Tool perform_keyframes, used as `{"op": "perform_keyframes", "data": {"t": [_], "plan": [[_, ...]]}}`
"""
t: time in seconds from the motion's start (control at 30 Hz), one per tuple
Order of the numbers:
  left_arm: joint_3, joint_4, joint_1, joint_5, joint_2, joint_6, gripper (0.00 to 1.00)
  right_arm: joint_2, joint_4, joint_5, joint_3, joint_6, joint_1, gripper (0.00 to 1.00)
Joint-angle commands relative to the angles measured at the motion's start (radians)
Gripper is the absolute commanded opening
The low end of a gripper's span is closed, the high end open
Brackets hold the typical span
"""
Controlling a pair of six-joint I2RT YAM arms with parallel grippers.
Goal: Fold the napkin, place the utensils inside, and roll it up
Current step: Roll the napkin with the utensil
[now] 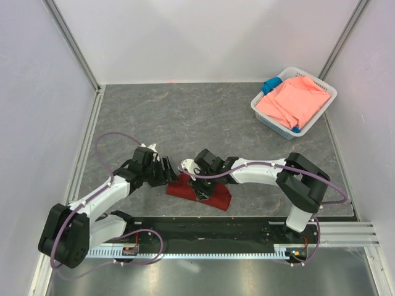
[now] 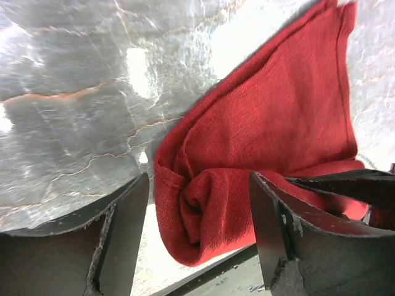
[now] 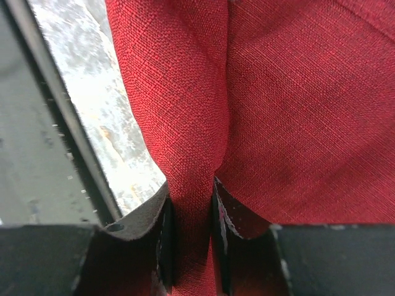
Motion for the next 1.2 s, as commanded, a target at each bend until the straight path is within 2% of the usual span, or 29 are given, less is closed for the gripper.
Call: {"op": "perform_keyframes", "data": {"t": [0.0, 0.2, 0.37, 0.53, 0.73, 0.83, 0.93, 1.03, 1.07, 1.1, 1.13, 1.17], "plan": [[0.032, -0.033, 0.007, -0.105, -0.070, -0.003, 0.72, 0.055, -0.066, -0.269, 0.048, 0.034, -0.053, 0.31], [-0.014, -0.013, 0.007, -0.117, -0.190, -0.007, 0.72, 0.133, -0.090, -0.422, 0.096, 0.067, -0.122, 0.31], [-0.066, 0.044, 0.007, -0.030, -0.256, -0.003, 0.70, 0.212, -0.100, -0.518, 0.133, 0.106, -0.188, 0.31], [-0.115, 0.095, 0.005, 0.050, -0.273, -0.014, 0.68, 0.287, -0.104, -0.600, 0.165, 0.117, -0.231, 0.32], [-0.152, 0.162, 0.005, 0.058, -0.259, -0.020, 0.67, 0.331, -0.109, -0.640, 0.180, 0.109, -0.256, 0.32], [-0.155, 0.182, 0.005, 0.059, -0.230, -0.022, 0.63, 0.342, -0.110, -0.644, 0.183, 0.107, -0.262, 0.33], [-0.161, 0.191, 0.005, 0.064, -0.201, -0.022, 0.56, 0.342, -0.110, -0.645, 0.183, 0.106, -0.267, 0.34], [-0.170, 0.193, 0.005, 0.047, -0.181, -0.026, 0.35, 0.338, -0.112, -0.641, 0.188, 0.112, -0.268, 0.37], [-0.172, 0.190, 0.007, 0.040, -0.166, -0.031, 0.20, 0.335, -0.112, -0.637, 0.191, 0.114, -0.270, 0.39], [-0.170, 0.185, 0.005, 0.027, -0.158, -0.033, 0.15, 0.328, -0.117, -0.633, 0.192, 0.117, -0.268, 0.42], [-0.166, 0.171, 0.005, 0.021, -0.150, -0.036, 0.07, 0.315, -0.120, -0.615, 0.194, 0.115, -0.271, 0.49], [-0.161, 0.167, 0.007, 0.013, -0.138, -0.037, 0.04, 0.304, -0.126, -0.602, 0.195, 0.115, -0.271, 0.58]]}}
